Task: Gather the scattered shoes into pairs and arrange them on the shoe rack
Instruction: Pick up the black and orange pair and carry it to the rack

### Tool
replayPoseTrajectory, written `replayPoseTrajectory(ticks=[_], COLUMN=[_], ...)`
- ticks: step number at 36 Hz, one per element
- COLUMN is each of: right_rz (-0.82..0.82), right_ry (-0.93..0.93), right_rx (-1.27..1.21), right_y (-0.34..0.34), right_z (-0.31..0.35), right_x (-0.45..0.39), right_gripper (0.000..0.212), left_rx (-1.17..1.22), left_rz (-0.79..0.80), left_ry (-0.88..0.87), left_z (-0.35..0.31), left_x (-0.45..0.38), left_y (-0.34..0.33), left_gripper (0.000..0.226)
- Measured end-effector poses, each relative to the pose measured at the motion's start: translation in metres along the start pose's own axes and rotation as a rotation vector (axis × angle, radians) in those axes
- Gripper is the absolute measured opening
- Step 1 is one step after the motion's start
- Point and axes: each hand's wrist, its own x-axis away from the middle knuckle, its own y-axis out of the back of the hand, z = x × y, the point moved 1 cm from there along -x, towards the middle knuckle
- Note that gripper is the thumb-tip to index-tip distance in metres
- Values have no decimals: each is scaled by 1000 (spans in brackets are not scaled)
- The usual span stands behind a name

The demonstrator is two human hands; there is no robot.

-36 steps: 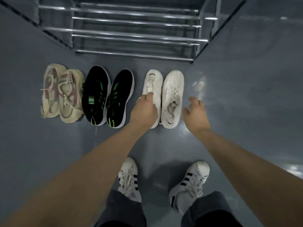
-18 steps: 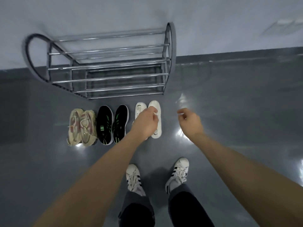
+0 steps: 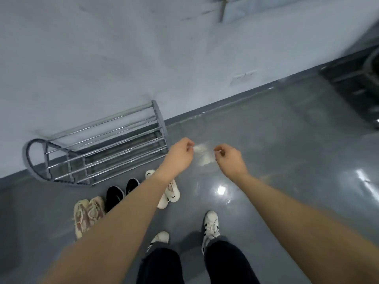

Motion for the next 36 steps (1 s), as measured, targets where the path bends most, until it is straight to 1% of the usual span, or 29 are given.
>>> replayPoseTrajectory(ticks=[5,11,13,16,18,23,28,30,31,32,36], right_rz=[-94,-289,-341,-454,-510,-638,-810,-850,-897,-896,-981], right_ry=[-101,-184,-205,-272,-323,-449,-557,-589,-631,-623,-708], right_rx=[-115,-341,-398,-482,-523,-628,-714,-741,-754,-755,-749], right_y=[18,19,18,17,14,8,-1,-6,-15,-15,-32], right_z=[-8,-17,-20,-32,-42,-81,-128,-142,-159,-159,-194], right_x=[47,119,138,175,199,265,343,367,405,405,488], right_gripper=[21,19,19,20,21,21,20,19,20,20,21], left_rx=[-113,-260,-296,-361,-400,-447,-534,-548,-567,-569,-625], left_rz=[118,319,367,467,494,605,742,795,861,862,991], left_ry=[-96,-272,-305,-366,-391,-488,-599,-619,-649,-647,-701], left_z=[-25,-45,-49,-59,-64,-76,-79,-80,-76,-78,-70], left_x=[17,54,63,84,97,139,198,218,250,252,330], left_y=[6,0,-4,-19,-30,-74,-133,-151,-178,-180,-232], left_gripper=[25,19,17,20,20,25,24,25,24,24,21])
